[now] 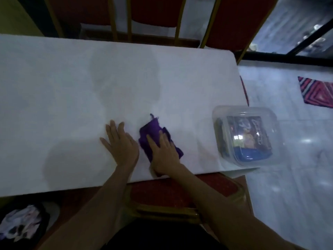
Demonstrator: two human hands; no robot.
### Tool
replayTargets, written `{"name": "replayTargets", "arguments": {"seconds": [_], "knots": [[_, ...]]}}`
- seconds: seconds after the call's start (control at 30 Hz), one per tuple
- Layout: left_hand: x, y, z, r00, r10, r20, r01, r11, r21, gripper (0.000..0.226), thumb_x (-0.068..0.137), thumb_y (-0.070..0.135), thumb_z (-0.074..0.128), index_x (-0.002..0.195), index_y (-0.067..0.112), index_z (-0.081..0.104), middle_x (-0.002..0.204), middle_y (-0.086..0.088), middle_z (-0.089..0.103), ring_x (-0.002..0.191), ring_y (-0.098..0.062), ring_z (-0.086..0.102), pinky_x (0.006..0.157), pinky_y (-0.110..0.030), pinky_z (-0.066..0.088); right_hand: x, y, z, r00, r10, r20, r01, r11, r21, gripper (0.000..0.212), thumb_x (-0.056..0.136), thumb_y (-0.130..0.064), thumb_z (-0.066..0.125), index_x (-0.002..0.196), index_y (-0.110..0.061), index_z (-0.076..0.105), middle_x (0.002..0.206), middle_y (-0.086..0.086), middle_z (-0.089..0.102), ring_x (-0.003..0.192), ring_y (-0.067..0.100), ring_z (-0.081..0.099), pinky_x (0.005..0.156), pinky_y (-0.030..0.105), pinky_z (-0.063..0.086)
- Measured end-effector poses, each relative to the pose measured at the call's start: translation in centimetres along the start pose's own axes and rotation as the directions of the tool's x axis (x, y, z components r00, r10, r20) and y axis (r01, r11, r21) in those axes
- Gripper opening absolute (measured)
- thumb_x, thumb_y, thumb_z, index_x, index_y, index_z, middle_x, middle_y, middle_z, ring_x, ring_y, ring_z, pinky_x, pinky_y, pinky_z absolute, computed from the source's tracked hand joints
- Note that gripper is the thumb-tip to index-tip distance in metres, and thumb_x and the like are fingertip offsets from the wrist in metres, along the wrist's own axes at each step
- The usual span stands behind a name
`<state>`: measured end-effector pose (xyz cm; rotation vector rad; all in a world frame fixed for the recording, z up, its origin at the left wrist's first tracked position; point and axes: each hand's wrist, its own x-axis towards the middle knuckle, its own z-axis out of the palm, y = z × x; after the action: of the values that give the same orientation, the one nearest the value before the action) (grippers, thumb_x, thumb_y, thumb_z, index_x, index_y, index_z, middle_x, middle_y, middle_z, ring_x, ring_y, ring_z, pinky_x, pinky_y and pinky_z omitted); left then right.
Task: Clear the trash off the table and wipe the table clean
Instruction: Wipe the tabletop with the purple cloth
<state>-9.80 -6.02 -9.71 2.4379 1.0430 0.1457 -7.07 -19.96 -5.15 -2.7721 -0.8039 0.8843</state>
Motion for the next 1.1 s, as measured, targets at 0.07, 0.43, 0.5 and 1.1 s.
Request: {"name": "replayTargets", "arguments": {"seconds": [0.07,0.43,0.5,1.1], "knots": [[-0.3,2.6,-0.8,0.989,-0.114,0.095,0.123,0.988,-0.093,0.054,0.093,0.000,0.042,0.145,0.011,0.038,0.165,-0.014,0.014,0.154,-0.027,0.004,0.121,-0.059,0.000,-1.4,0.9,0.0,0.996,-0.063,0.058,0.067,0.995,-0.068,0.089,0.092,-0.032,0.061,0.158,-0.033,0.001,0.165,0.016,-0.009,0.152,0.033,-0.003,0.121,0.055,0.008],[-6.9,6.2,-1.2,0.782,0.585,0.213,-0.500,0.794,-0.345,0.061,0.088,0.022,0.021,0.129,0.002,0.061,0.147,-0.016,0.049,0.147,-0.031,0.032,0.122,-0.056,0.014,-6.3,6.8,-2.2,0.979,-0.118,-0.167,0.123,0.992,0.016,0.044,0.081,-0.016,0.070,0.124,-0.017,0.059,0.122,0.008,0.063,0.114,0.027,0.057,0.089,0.038,0.049],[-7.2,5.4,-1.4,0.634,0.679,0.370,-0.618,0.732,-0.285,0.057,0.090,0.027,0.027,0.132,0.005,0.059,0.147,-0.013,0.051,0.146,-0.029,0.033,0.122,-0.053,0.013,-6.7,6.9,-2.1,0.979,0.027,-0.200,-0.029,1.000,-0.006,0.051,0.079,-0.021,0.073,0.125,-0.017,0.051,0.119,0.009,0.060,0.108,0.028,0.057,0.083,0.038,0.051],[-8.4,3.9,-3.2,0.590,0.251,0.767,-0.540,0.830,0.143,0.066,0.104,0.050,0.015,0.158,0.020,-0.009,0.163,-0.004,-0.024,0.151,-0.022,-0.023,0.117,-0.062,-0.011,-6.8,6.2,-2.7,0.996,0.090,-0.026,-0.089,0.995,0.037,0.038,0.087,-0.029,0.065,0.121,-0.019,0.050,0.123,0.010,0.050,0.114,0.028,0.049,0.093,0.042,0.048]]}}
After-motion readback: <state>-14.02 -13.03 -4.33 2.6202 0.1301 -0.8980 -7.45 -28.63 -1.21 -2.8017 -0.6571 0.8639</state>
